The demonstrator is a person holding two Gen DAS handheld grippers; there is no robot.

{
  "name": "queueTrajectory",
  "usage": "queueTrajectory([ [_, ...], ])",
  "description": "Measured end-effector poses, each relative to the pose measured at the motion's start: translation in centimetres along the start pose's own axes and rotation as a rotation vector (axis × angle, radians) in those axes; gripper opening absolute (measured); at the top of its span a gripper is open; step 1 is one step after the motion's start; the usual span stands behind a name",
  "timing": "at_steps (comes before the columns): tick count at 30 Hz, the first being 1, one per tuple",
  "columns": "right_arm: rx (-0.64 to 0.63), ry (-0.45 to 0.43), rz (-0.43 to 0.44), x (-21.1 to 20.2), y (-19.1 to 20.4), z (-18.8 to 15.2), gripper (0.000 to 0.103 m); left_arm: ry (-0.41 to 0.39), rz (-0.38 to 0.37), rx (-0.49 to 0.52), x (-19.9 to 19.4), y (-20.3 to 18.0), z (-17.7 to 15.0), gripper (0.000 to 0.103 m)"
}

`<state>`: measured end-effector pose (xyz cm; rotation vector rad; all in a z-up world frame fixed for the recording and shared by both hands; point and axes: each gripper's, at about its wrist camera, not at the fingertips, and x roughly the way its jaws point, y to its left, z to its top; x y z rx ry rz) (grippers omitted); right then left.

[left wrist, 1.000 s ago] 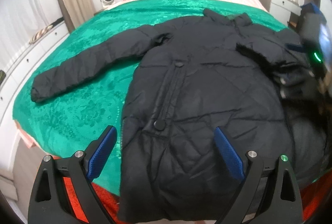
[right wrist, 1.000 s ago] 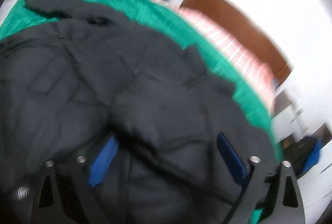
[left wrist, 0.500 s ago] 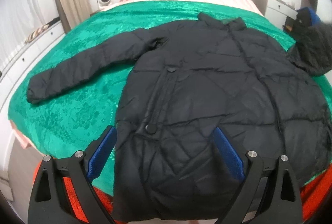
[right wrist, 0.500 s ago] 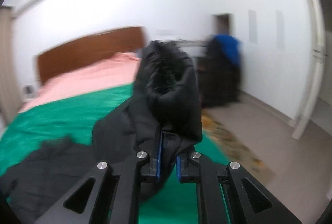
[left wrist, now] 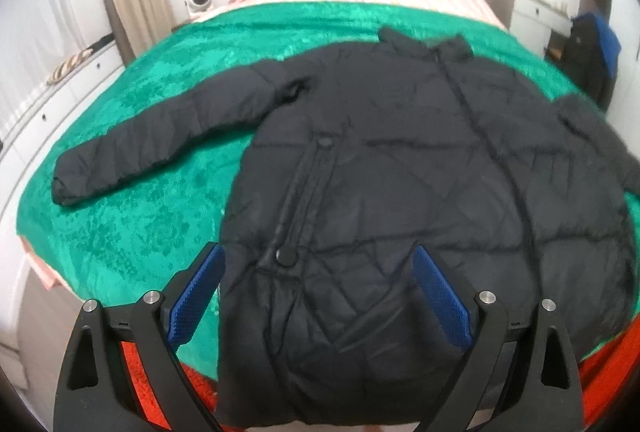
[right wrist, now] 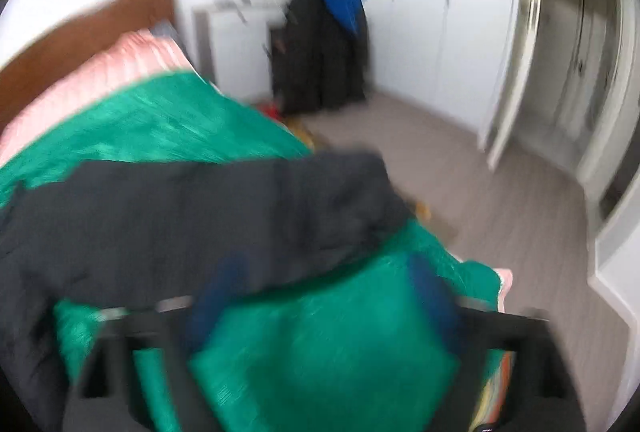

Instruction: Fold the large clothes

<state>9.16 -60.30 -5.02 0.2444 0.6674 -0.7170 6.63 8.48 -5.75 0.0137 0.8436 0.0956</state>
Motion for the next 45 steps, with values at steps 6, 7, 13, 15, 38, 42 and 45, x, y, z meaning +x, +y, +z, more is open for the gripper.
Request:
queueTrajectory([
  [6,-0.031,-0.121,0.407,-9.1,6.9,-6.1,0.099,-0.031,-0.016,0.021,0.2,-1.6,1.7,0.098],
  [7,-0.060,-0.116,0.469,-10.5,7.5,-7.1,0.099,-0.031,-0.027,0.026,0.4,-2.0,1.9,0.098],
  [13,-0.412,-0.126,0.731,-13.7,15.7,-11.3,0.099,-0.107,-0.059,0.063,1.3,-4.1,3.1,0.098],
  [15,-0.452,-0.089,0.748,-12.8,16.7,-12.2,0.099,-0.121,-0.054,0.088,2.4,-4.7,3.5,0.099],
  [38,-0.580,0.045,0.687,-9.4,18.7,-15.6,0.103,0.002,-0.036,0.101,10.5,-5.6,1.5,0.103],
  [42,-0.588,0.037,0.681,-9.6,18.8,-16.1,0.103,-0.002,-0.048,0.110,10.8,-5.6,1.4,0.103],
  [45,-0.590,0.037,0.677,-9.7,18.9,-16.2,0.103,0.011,-0.067,0.104,11.1,-5.3,1.4,0.103],
])
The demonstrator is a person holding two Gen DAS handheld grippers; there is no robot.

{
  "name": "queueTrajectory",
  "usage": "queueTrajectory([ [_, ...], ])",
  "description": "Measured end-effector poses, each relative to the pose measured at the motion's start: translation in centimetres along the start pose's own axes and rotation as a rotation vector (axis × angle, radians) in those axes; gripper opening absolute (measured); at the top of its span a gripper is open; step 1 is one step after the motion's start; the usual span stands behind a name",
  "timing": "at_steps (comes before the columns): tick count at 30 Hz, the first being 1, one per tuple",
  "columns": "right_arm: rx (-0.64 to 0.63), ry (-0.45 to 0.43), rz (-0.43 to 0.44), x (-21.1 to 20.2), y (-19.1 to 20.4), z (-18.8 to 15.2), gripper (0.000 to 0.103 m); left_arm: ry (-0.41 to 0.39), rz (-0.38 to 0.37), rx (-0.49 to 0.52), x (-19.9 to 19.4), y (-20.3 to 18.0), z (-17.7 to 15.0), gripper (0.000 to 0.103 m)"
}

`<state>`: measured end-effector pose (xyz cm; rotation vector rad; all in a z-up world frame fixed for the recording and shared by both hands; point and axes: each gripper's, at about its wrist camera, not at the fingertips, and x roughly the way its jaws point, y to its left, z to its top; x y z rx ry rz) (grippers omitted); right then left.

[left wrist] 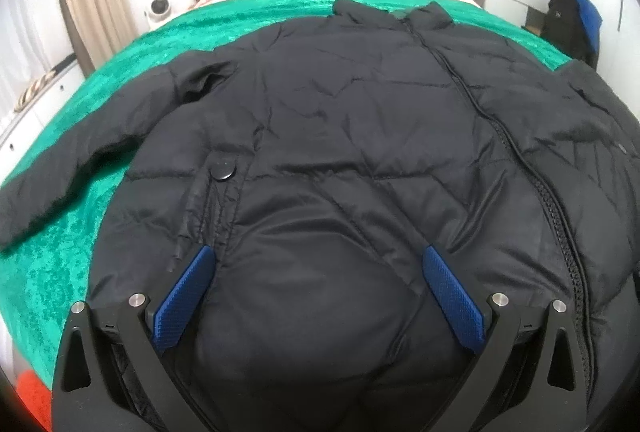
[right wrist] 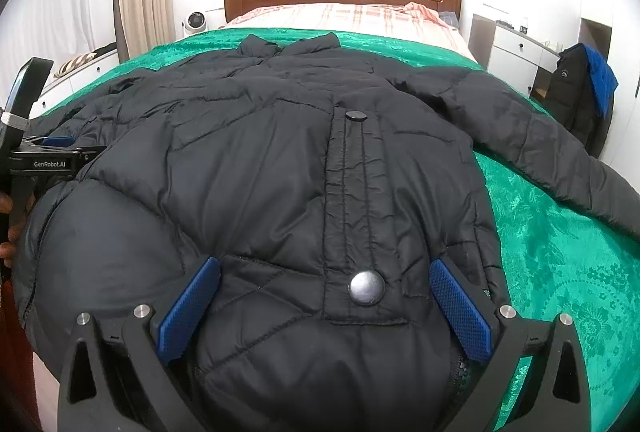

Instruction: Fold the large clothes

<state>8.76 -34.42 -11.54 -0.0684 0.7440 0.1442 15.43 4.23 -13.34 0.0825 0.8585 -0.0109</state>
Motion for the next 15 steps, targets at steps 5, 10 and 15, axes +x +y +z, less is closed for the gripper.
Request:
queueTrajectory([
  [5,-0.002,0.005,-0.009,0.03,0.30,0.05,0.103,0.009,-0.006,0.017,0.04,-0.05,-0.06,0.103],
  [10,-0.002,0.008,-0.012,0.08,0.49,0.07,0.103,0.016,-0.008,0.025,0.16,-0.07,-0.01,0.103],
  [15,0.000,0.008,-0.012,0.09,0.54,0.05,0.103,0.019,-0.008,0.029,0.13,-0.09,-0.08,0.103],
])
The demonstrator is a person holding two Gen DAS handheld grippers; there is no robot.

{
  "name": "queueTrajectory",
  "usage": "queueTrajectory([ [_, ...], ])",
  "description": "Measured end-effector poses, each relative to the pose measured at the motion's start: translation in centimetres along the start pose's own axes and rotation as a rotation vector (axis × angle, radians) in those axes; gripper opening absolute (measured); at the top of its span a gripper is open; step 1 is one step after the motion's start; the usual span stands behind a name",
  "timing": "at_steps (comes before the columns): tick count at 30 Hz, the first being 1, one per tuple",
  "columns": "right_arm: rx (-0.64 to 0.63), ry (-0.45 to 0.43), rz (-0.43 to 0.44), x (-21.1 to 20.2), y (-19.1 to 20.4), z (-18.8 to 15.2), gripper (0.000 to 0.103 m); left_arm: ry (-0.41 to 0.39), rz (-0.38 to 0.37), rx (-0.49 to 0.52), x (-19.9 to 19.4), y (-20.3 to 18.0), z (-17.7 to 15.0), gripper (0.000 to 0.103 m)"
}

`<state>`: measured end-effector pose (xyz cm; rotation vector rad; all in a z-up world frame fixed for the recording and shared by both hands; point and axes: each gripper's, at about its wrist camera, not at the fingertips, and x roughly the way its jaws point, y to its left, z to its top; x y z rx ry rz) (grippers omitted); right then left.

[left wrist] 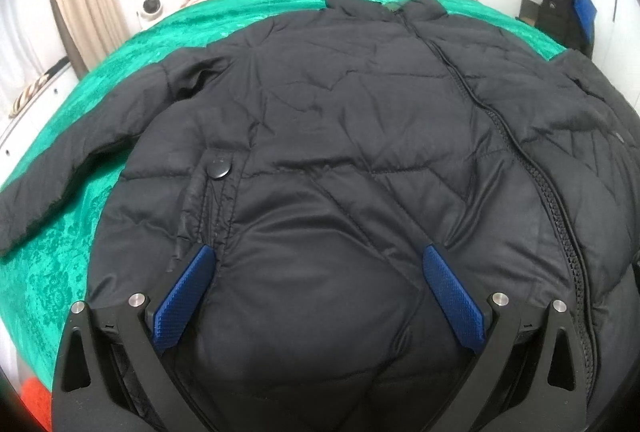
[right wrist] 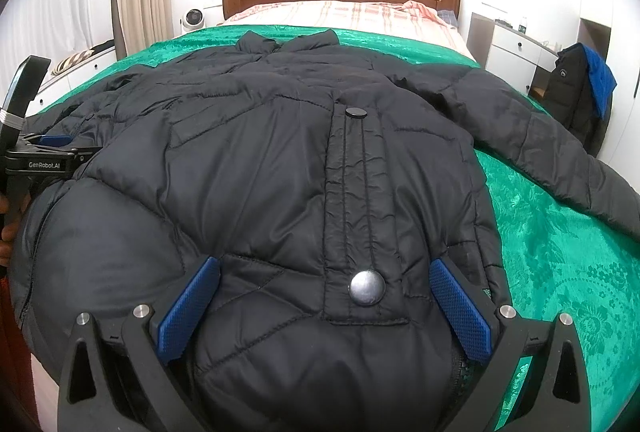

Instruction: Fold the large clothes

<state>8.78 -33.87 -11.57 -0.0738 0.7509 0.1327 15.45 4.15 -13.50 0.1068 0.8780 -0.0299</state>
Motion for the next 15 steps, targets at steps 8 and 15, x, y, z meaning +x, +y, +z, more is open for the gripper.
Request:
queueTrajectory([
  [8,0.000,0.000,0.000,0.00,-0.01,0.00,0.103,0.006,0.004,0.004,0.09,-0.12,0.01,0.103],
  [15,-0.001,-0.002,-0.001,-0.01,0.04,0.00,0.103,0.009,0.004,0.005,0.16,-0.10,0.01,0.103],
])
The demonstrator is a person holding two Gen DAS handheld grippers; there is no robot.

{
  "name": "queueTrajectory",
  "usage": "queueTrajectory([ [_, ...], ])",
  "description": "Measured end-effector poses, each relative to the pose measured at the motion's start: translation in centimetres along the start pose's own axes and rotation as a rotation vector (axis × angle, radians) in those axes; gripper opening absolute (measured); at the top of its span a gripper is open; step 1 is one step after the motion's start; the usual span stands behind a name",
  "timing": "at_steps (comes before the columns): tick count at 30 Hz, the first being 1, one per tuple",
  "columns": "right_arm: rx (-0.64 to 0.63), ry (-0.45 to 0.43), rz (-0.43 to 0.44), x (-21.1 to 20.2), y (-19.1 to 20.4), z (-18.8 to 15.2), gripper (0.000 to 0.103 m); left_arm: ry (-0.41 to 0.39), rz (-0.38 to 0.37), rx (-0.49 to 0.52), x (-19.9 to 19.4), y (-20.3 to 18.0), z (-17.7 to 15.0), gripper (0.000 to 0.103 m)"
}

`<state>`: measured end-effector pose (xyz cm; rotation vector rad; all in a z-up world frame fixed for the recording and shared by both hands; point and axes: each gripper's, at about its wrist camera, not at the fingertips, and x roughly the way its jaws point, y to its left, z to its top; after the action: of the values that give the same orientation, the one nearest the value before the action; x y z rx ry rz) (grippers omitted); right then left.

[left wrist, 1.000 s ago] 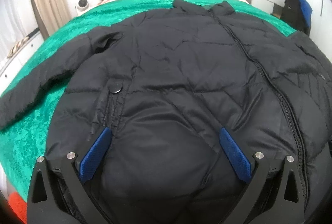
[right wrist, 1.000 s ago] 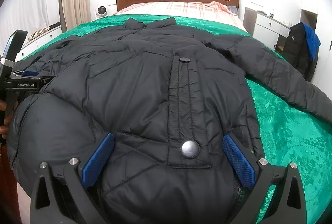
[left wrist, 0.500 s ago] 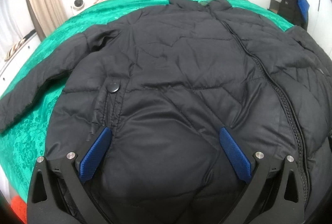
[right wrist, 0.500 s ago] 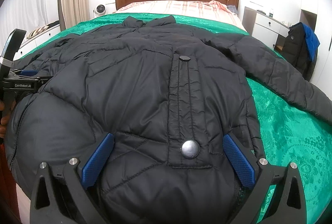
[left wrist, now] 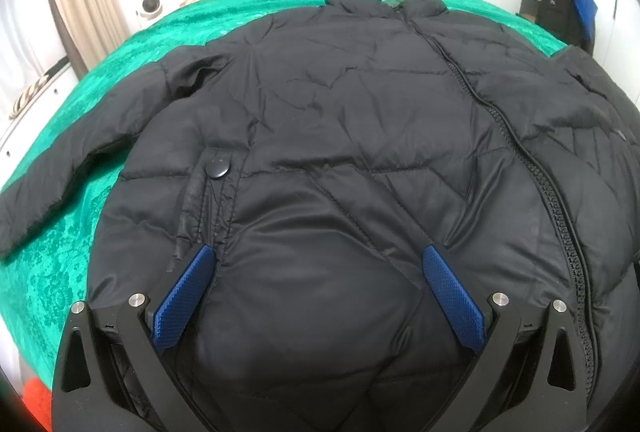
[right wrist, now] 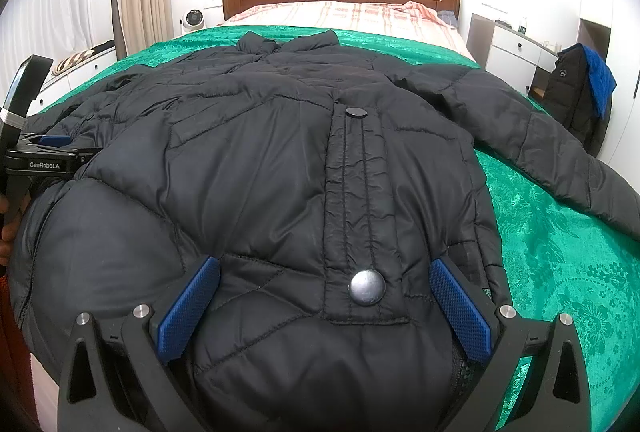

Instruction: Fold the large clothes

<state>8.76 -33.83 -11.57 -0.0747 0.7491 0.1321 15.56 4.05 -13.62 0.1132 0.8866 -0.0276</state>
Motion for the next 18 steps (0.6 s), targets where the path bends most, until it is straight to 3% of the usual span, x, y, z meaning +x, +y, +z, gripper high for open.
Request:
queueTrajectory([
  [18,0.000,-0.003,-0.002,0.09,0.06,-0.04,0.103,0.000,0.001,0.000,-0.01,-0.02,0.01,0.103],
])
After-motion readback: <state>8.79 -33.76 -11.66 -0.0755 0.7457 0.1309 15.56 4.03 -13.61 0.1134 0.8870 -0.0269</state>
